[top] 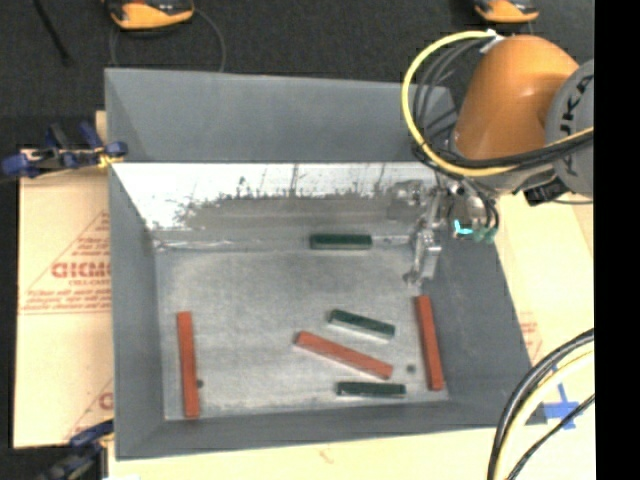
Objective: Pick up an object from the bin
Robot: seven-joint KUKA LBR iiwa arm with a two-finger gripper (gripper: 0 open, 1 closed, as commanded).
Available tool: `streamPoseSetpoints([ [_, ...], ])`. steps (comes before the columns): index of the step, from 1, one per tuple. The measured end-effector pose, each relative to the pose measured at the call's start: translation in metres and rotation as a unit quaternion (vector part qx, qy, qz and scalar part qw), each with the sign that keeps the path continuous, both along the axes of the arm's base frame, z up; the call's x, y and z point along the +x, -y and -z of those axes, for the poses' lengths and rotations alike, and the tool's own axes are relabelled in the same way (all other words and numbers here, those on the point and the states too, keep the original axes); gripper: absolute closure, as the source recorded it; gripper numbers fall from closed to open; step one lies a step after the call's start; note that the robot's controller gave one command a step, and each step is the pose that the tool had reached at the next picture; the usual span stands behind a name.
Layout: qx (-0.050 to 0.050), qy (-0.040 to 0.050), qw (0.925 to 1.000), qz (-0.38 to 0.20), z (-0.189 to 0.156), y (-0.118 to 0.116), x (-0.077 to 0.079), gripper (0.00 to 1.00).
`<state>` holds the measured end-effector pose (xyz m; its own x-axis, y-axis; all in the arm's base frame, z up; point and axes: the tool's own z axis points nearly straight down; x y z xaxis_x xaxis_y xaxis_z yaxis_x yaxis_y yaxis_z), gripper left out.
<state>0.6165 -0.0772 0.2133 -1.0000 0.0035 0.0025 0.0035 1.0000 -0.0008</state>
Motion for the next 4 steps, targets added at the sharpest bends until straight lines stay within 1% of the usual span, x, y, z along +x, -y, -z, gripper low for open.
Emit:
streamPoseSetpoints([
  [1,0.0,0.0004,0.9979,-0.065,0.139,0.009,-0.043,0.0],
  [2,-0.001,0.0032,0.9978,-0.066,0.134,0.009,-0.04,1.0],
  [3,-0.001,0.0044,0.9978,-0.067,0.135,0.009,-0.04,0.0],
  [4,0.001,0.005,0.9989,-0.047,0.132,-0.032,-0.117,0.0],
])
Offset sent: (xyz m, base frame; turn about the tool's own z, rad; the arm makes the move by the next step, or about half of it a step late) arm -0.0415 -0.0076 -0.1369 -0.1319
